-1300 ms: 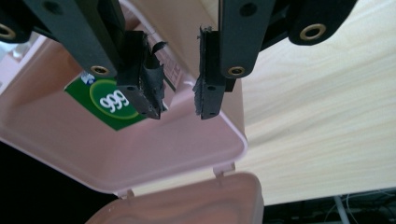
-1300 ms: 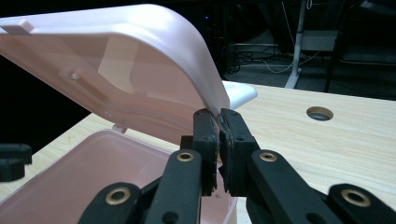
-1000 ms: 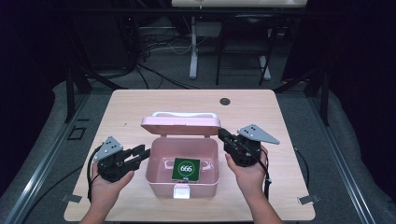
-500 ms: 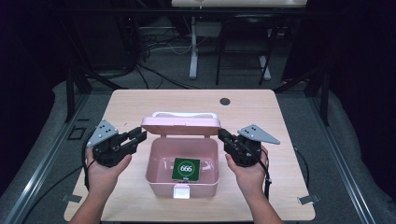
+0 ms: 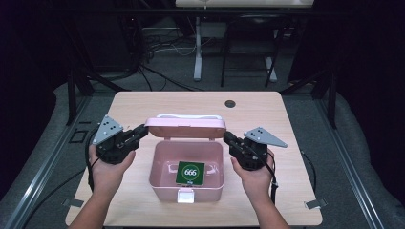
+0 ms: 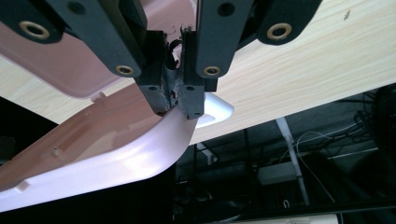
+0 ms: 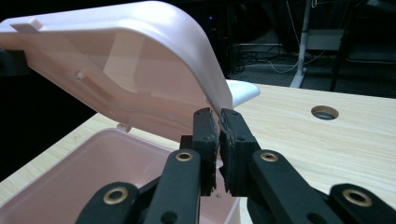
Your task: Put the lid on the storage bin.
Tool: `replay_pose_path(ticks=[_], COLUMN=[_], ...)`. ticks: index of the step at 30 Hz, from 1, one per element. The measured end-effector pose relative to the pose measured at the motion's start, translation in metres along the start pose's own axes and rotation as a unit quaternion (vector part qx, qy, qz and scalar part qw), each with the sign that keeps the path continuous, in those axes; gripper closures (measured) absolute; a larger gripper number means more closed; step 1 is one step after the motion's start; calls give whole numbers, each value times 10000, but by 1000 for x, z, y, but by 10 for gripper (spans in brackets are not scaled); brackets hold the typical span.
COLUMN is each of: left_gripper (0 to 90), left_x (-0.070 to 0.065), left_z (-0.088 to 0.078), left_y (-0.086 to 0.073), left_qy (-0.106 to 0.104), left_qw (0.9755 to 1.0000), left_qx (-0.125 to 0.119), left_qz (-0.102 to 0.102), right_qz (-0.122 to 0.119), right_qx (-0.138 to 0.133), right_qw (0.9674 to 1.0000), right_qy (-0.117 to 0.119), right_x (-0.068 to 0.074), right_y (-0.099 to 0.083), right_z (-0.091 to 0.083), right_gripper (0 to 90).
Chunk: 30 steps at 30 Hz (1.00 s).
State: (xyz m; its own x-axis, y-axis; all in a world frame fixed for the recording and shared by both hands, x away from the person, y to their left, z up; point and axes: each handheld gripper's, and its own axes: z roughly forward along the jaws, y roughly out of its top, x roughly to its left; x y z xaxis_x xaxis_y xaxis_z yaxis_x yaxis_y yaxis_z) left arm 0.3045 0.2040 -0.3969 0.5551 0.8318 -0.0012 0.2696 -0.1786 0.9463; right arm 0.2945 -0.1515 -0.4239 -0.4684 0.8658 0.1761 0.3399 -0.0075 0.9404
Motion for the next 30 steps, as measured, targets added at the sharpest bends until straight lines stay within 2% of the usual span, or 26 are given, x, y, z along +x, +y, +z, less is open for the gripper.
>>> replay_pose_path(ticks=[12, 16, 20, 30], left_gripper=[856, 848, 840, 802], left_x=[-3, -3, -2, -3], left_z=[-2, -4, -7, -14], left_y=[-1, -4, -7, -11], left_qy=[35, -29, -200, -350], left_qw=[10000, 10000, 9997, 9992], left_qx=[5, -18, 3, -4], left_qz=[42, -12, -150, -198], right_qz=[62, 83, 76, 123], right_qx=[-127, -112, -103, -60], right_qw=[9998, 9998, 9998, 9999], right_qy=[-118, -127, -117, -53], right_x=[-9, -10, -9, -10], right_y=[4, 4, 4, 4], right_z=[-11, -11, -10, -9], right_gripper=[846, 839, 825, 790])
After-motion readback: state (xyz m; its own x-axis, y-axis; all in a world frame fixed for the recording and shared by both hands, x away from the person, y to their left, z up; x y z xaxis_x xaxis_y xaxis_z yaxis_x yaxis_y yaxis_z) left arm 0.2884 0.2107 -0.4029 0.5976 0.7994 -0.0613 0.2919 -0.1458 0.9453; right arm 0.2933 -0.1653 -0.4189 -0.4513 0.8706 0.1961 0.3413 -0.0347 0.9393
